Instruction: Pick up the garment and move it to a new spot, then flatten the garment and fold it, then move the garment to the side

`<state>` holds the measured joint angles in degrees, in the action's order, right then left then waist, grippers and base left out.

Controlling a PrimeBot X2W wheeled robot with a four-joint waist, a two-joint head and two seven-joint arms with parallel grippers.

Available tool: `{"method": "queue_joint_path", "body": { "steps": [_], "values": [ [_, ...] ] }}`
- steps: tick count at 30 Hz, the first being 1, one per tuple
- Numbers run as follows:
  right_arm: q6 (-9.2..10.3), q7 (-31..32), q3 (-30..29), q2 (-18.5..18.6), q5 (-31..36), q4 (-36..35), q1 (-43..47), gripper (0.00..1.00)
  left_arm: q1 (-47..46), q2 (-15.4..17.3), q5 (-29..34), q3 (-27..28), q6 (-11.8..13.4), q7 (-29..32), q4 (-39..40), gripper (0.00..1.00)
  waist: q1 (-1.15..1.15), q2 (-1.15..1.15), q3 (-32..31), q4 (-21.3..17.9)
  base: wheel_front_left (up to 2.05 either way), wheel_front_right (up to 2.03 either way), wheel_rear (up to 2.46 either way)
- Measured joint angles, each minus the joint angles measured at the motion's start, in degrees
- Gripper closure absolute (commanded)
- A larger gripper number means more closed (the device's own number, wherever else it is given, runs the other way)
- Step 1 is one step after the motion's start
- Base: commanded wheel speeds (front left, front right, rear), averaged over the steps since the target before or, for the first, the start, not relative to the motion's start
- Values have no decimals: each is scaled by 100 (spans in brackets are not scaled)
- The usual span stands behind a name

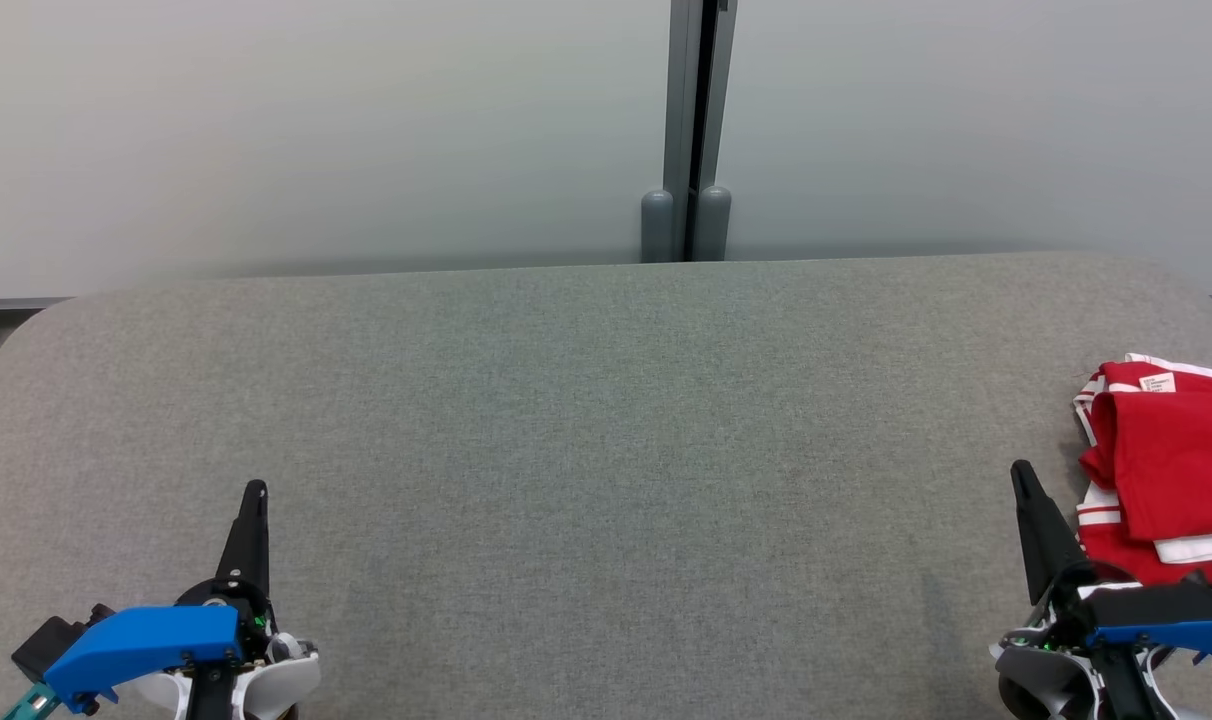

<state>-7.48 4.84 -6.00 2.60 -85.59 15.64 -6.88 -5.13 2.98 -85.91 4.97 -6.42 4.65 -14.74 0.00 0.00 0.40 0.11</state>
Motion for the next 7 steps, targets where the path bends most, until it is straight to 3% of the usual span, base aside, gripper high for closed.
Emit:
{"method": "queue_joint_path", "body": {
  "steps": [7],
  "values": [
    [0, 70, -19, 2, -282, -62, 7, 100, -30, 0, -265, 52, -40, 82, 18, 100, 0, 0, -9, -5, 0, 0, 0]
  ]
}}
